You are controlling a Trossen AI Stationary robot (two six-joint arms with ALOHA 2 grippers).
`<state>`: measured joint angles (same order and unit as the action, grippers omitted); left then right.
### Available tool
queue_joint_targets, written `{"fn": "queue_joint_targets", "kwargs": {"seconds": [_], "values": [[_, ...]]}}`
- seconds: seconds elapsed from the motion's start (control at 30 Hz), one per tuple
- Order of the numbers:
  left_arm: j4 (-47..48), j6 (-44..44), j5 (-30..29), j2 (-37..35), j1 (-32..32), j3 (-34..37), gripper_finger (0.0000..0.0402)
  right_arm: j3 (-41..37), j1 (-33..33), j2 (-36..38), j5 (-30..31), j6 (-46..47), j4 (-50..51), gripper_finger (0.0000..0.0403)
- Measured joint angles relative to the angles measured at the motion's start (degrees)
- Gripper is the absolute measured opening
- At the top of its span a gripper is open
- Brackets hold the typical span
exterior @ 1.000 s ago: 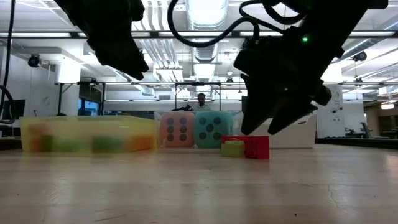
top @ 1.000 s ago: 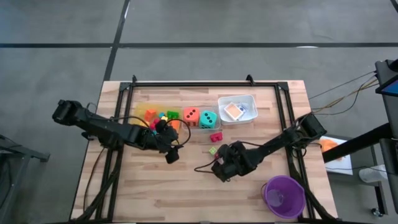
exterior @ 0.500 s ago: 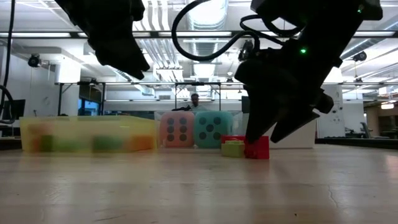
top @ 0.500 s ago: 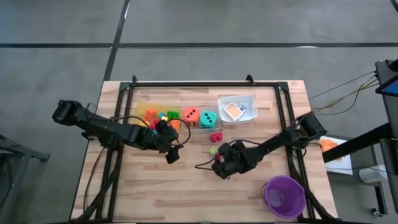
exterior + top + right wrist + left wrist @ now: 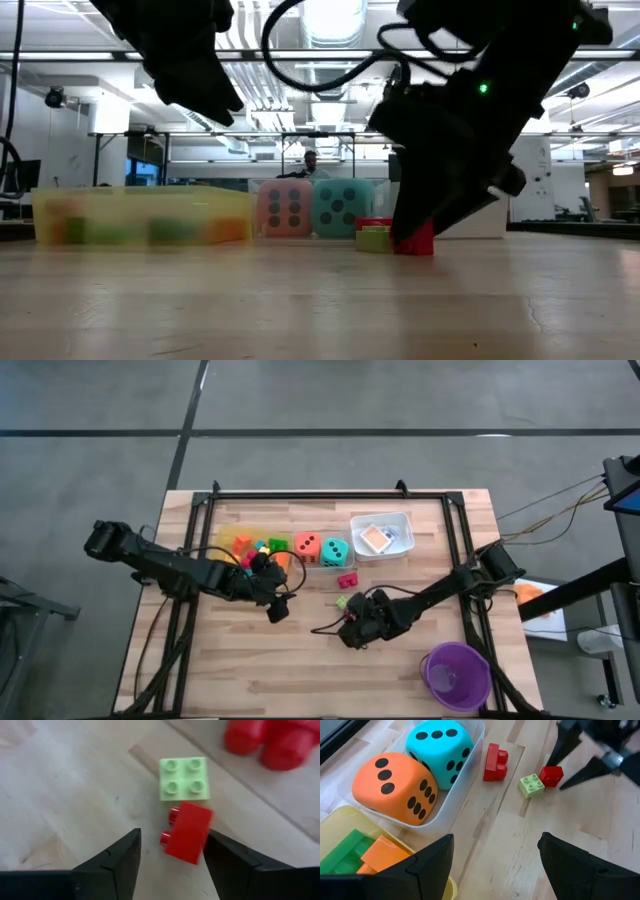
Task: Pick & Place Toys
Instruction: Put the red game piece into the yellow bin
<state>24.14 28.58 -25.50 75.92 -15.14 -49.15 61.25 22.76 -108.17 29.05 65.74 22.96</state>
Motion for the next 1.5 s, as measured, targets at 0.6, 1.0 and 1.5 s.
{"fn": "queue_joint_targets", "kwargs": {"seconds": [0.6,1.0,1.5], "values": [[-0.6,1.96,0.08,0.0,-0.02,0.0,0.0288,5.77,-0.9,-3.97,-2.58,-10.38,4.18,0.0086],[-14.78,1.79,7.76,0.04,-0.15,2.06,0.0288,10.21,3.44,0.85,-0.55,-20.53,3.92,0.0086],[-41.9,8.91,20.9,0.09,-0.05,8.68,0.0288,16.41,7.45,3.23,15.34,-43.86,-0.11,0.0086]]}}
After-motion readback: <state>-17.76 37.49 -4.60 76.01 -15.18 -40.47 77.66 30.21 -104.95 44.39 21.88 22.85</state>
